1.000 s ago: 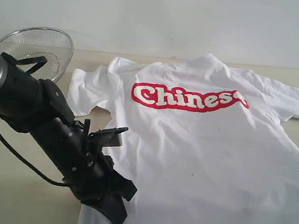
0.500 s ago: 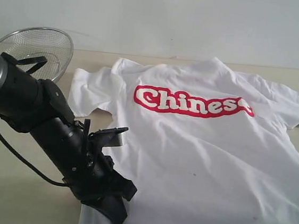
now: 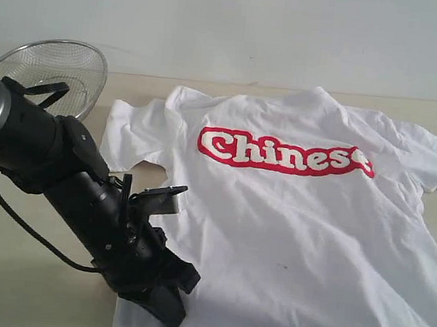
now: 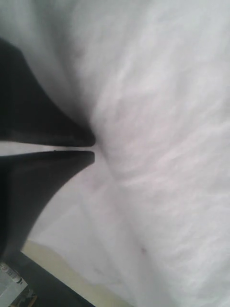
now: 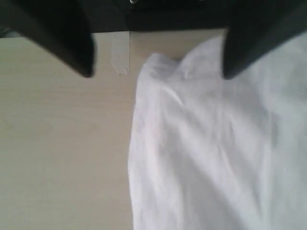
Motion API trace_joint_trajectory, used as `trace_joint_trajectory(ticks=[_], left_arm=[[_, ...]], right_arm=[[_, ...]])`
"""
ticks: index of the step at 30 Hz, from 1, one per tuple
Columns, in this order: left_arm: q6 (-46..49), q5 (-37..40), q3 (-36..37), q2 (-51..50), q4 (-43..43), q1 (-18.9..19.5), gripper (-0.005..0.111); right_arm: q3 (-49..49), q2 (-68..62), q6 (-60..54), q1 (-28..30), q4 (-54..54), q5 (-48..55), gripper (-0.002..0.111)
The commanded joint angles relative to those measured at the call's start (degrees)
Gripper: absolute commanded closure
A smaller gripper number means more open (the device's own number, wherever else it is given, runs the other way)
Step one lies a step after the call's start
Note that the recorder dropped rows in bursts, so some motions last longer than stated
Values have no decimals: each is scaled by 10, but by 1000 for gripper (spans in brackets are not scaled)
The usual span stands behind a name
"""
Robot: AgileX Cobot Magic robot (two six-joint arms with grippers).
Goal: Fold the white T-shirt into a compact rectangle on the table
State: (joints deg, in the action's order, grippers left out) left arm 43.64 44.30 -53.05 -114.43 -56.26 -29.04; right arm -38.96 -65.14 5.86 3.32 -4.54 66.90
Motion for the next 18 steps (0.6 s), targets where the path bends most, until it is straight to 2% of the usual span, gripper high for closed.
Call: trace_joint_trajectory(ticks=[1,4,7,10,11,13,18], left_arm=[[-3,-8,3,1,15,-2,102],[-3,-3,3,1,15,-2,102],[1,11,3,1,15,-2,102],[1,26,3,1,15,-2,102],[1,27,3,2,15,-2,102],[1,44,3,6,15,-2,102],[1,89,3,41,7,-2,102]], right_arm=[[-4,4,1,2,-6,5,9],[-4,4,4,1,-6,-4,23],[-4,4,3,1,-2,-11,45],[-4,4,-1,1,19,-17,76],[-4,5,-12,1,36,-27,90],[-4,5,-31,1,71,-33,108],[-4,-13,-73,1,147,-32,109]])
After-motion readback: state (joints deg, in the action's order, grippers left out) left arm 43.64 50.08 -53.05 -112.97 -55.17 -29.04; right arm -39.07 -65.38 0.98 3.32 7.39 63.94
